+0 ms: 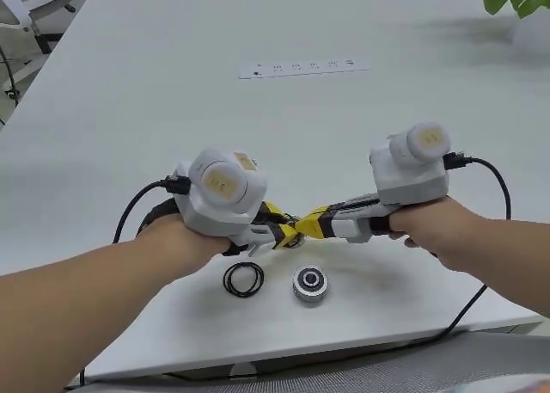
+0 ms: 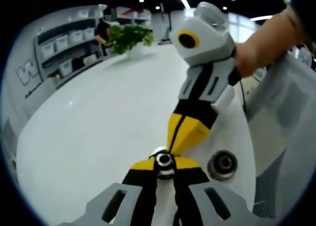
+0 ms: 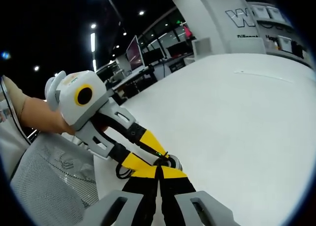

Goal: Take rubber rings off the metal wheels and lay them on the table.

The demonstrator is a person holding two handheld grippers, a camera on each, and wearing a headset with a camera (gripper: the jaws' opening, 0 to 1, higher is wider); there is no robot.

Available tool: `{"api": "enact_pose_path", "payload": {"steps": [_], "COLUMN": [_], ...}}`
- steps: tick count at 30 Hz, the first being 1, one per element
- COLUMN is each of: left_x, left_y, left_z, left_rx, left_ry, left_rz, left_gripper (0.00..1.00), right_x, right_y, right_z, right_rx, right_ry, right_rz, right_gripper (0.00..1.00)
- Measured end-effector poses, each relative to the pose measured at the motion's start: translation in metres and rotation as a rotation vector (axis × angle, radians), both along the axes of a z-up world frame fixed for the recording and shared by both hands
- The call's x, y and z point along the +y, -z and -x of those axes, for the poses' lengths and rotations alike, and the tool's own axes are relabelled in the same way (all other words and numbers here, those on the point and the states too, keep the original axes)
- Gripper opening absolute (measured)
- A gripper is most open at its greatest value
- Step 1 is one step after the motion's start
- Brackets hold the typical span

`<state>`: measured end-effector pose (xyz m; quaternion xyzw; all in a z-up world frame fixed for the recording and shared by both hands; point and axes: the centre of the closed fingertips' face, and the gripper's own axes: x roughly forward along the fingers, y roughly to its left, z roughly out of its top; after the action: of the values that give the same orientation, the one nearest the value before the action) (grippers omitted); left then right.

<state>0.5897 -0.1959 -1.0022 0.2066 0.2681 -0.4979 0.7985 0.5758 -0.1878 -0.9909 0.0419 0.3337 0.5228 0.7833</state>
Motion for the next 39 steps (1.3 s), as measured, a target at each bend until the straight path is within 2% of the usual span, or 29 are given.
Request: {"api": "enact_pose_path", "payload": {"steps": [10,39], "left_x": [0.0001,-0.0003], "left_y": [0.0,0.0001], "left_z": [0.0001,0.0012], "left_rx": [0.0,0.006], "left_ry": [0.0,0.005], "left_rz": [-0.002,-0.014], "left_gripper": [0.12,0.13], "right_x": [-0.0092,-0.0091], "right_y": [0.0018,0.0021], "right_z": [-0.0061,-0.0032], "right_rx": [0.007,0.009], "right_ry": [0.041,0.032], "right_rz": [0.005,0.012], "right_gripper": [0.0,0.0]}}
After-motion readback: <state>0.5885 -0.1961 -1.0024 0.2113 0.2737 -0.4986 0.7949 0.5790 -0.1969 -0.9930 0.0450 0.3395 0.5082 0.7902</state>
